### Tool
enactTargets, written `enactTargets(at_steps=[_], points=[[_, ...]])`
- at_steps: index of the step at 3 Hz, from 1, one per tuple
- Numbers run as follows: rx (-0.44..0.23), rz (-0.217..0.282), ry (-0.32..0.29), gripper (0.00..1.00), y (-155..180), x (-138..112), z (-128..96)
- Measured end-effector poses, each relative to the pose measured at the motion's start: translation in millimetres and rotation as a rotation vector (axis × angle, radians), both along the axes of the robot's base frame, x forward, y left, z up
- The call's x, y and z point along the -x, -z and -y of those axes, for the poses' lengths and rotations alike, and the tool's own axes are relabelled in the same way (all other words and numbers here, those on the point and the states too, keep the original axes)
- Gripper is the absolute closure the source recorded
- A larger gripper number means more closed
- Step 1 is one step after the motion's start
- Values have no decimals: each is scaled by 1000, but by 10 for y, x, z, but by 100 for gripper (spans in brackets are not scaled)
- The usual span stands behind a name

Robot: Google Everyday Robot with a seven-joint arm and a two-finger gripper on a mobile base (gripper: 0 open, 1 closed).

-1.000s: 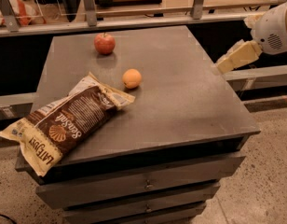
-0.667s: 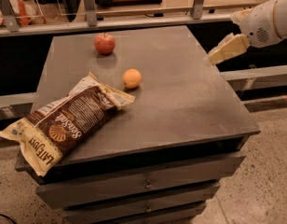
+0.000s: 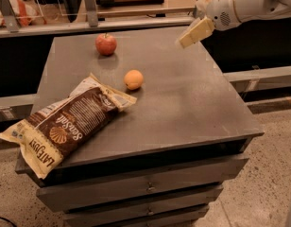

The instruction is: Pick apple

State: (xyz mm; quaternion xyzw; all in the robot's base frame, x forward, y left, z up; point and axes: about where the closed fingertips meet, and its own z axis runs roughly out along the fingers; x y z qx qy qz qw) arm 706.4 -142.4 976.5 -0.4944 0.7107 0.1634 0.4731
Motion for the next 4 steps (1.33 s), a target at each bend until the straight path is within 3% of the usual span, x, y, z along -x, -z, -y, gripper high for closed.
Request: enactTargets(at_steps=[1,2,3,4], points=[[0,0,0,0,1,0,-1],[-19,22,46,0,51,-86,-35],[-86,77,91,0,153,-322,-218],[-182,104,88,0,331,-672,-450]])
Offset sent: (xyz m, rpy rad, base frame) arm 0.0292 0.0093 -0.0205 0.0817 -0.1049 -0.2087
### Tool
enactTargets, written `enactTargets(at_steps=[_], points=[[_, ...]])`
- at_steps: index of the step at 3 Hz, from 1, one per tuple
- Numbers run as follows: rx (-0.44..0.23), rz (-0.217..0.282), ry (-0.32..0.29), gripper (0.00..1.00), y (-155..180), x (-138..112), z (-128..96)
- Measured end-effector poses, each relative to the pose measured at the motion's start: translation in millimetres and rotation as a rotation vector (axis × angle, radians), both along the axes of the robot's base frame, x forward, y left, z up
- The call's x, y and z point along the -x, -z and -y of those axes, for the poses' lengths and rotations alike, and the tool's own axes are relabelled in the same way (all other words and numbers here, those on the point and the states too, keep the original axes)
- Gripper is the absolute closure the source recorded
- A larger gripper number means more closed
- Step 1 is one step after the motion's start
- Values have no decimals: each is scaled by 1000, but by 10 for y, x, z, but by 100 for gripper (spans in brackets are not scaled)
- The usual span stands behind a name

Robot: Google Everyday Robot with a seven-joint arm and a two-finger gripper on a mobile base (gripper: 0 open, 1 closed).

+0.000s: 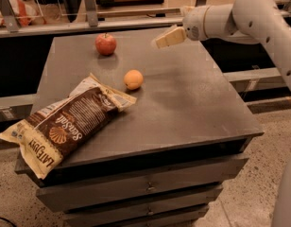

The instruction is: Pick apple

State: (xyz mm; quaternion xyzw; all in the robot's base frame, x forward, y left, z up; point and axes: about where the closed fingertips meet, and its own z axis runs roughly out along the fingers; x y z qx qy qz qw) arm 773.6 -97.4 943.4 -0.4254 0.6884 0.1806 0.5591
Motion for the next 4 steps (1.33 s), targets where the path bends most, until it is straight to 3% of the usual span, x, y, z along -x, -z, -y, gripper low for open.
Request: enactTargets(at_steps=[1,2,4], points=[[-45,-18,-31,0,104,-282,-250],[-19,-69,-20,0,107,-402,-498],[14,-105,102,0,125,-421,-988]])
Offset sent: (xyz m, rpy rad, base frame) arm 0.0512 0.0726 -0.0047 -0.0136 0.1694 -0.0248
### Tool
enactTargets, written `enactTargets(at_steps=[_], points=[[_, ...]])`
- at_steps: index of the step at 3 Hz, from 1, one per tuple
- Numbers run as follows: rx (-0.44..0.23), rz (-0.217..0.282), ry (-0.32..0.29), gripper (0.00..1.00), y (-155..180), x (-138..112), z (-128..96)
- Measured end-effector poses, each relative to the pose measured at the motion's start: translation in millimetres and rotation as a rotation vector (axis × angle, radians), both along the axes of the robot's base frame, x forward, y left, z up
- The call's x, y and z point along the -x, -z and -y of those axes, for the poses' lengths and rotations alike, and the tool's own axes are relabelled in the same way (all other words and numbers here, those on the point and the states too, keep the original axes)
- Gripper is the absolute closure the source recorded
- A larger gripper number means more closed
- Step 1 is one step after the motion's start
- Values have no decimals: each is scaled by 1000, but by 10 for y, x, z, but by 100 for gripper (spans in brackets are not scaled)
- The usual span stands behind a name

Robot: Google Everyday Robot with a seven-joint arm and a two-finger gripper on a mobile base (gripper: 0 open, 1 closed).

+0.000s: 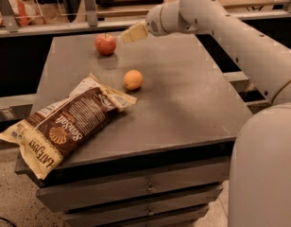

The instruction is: Pick apple

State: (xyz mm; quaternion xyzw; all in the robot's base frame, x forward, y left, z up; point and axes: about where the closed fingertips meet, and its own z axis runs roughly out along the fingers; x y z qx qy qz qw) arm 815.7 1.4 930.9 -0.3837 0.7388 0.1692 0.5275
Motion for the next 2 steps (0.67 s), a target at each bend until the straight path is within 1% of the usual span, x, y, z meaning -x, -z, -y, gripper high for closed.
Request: enactTargets(at_steps=[1,2], points=[[21,22,43,0,115,39,-212],[-4,26,31,0,251,67,-321]])
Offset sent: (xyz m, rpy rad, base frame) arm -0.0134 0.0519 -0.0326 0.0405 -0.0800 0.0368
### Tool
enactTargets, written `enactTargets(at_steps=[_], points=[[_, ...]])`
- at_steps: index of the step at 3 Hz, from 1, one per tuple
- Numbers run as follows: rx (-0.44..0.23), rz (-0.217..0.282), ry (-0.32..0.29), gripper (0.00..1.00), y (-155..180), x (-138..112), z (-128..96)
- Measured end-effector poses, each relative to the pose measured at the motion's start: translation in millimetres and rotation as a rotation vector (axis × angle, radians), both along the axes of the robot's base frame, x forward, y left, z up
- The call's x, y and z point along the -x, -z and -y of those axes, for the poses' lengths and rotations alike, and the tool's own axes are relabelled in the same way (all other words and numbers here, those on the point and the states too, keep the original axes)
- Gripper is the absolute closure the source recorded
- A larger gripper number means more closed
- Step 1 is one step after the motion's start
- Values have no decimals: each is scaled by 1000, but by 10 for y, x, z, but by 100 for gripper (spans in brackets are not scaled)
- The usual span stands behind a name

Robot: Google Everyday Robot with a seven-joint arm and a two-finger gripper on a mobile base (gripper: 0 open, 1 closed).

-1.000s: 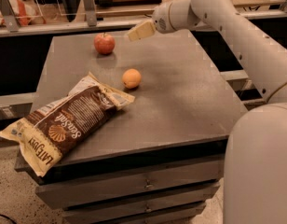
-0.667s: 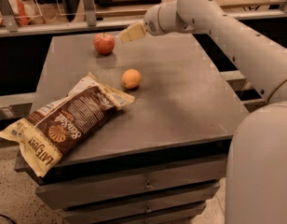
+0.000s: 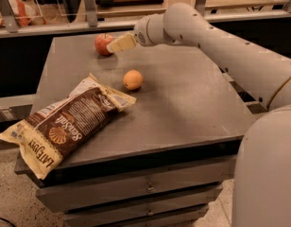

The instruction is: Pick apple

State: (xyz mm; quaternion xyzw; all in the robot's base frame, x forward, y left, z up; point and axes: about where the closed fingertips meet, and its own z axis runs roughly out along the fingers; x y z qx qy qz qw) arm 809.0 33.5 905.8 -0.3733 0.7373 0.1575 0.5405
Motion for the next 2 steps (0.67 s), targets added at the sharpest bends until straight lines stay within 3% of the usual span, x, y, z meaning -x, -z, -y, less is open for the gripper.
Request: enactTargets(at_steps=[2], points=[[-77,41,-178,0,69,31,-276]])
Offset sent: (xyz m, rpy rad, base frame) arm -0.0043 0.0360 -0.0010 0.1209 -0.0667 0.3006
